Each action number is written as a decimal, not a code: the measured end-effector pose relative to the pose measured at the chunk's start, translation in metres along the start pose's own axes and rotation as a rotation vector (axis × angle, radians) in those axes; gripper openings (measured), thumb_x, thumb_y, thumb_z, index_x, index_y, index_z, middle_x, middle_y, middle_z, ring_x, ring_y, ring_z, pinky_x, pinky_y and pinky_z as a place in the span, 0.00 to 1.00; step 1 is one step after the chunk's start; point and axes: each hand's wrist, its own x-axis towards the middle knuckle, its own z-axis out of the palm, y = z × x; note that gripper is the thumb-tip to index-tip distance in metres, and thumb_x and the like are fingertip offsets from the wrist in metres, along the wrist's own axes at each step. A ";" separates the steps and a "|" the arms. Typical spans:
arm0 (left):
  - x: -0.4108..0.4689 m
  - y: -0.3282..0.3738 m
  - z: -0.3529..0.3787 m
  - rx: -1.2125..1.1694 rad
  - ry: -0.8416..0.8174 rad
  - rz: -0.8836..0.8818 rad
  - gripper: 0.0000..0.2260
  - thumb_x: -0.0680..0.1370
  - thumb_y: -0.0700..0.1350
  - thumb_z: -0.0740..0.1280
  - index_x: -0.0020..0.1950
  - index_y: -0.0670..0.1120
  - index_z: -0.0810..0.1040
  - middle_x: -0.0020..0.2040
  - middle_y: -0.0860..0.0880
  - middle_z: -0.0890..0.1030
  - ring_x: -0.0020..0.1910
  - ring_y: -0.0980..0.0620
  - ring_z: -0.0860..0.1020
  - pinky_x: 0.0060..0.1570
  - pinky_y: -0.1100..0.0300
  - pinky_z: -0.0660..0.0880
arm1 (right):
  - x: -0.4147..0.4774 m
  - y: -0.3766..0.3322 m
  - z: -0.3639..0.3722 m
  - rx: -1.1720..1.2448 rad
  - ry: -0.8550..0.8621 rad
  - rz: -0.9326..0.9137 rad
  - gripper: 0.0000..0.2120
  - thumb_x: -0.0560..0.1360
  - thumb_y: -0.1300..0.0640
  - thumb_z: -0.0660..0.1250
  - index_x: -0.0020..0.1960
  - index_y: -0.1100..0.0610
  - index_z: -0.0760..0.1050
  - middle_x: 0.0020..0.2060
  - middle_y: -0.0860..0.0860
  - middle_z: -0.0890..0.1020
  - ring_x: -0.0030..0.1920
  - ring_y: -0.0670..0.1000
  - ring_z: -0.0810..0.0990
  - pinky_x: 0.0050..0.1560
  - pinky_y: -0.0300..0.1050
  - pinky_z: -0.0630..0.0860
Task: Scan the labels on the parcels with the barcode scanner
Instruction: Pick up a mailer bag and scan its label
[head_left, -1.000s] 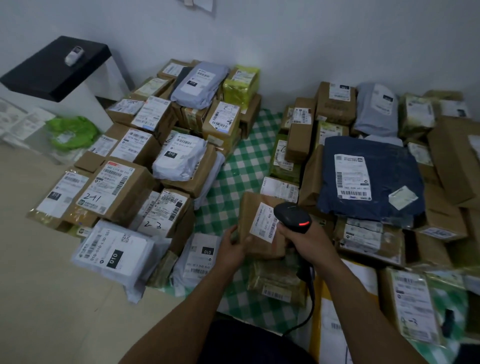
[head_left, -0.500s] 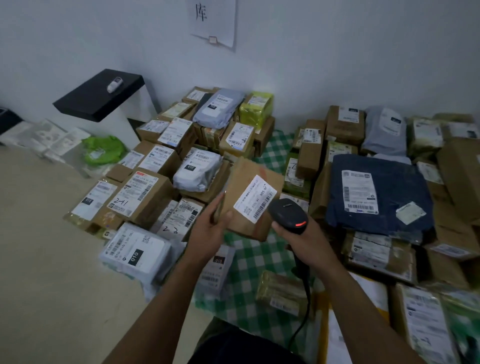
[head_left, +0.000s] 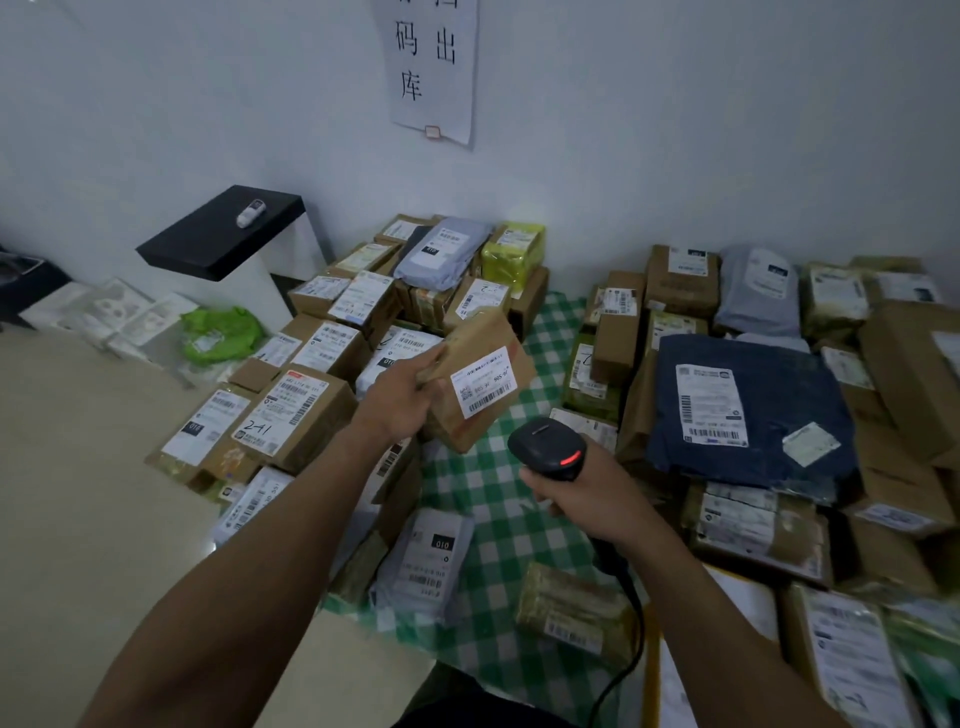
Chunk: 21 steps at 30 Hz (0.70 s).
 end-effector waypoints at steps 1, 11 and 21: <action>0.000 0.001 0.000 0.017 -0.001 0.005 0.24 0.84 0.47 0.65 0.81 0.50 0.66 0.74 0.45 0.75 0.71 0.45 0.73 0.72 0.50 0.69 | 0.000 0.000 0.000 0.003 -0.001 -0.001 0.11 0.76 0.53 0.76 0.56 0.50 0.81 0.40 0.52 0.87 0.42 0.53 0.86 0.48 0.57 0.84; 0.002 -0.004 0.004 0.023 -0.005 -0.019 0.23 0.85 0.49 0.63 0.81 0.50 0.65 0.73 0.45 0.75 0.70 0.44 0.74 0.71 0.47 0.70 | -0.005 -0.005 -0.002 0.058 -0.006 0.006 0.09 0.76 0.54 0.76 0.55 0.50 0.80 0.42 0.57 0.86 0.39 0.51 0.85 0.47 0.55 0.84; 0.001 -0.006 0.009 0.029 -0.027 0.008 0.23 0.86 0.50 0.61 0.81 0.49 0.65 0.70 0.46 0.78 0.67 0.48 0.75 0.64 0.54 0.69 | -0.005 -0.010 -0.003 0.056 -0.028 -0.022 0.08 0.77 0.56 0.75 0.49 0.46 0.77 0.43 0.60 0.86 0.37 0.48 0.83 0.41 0.43 0.81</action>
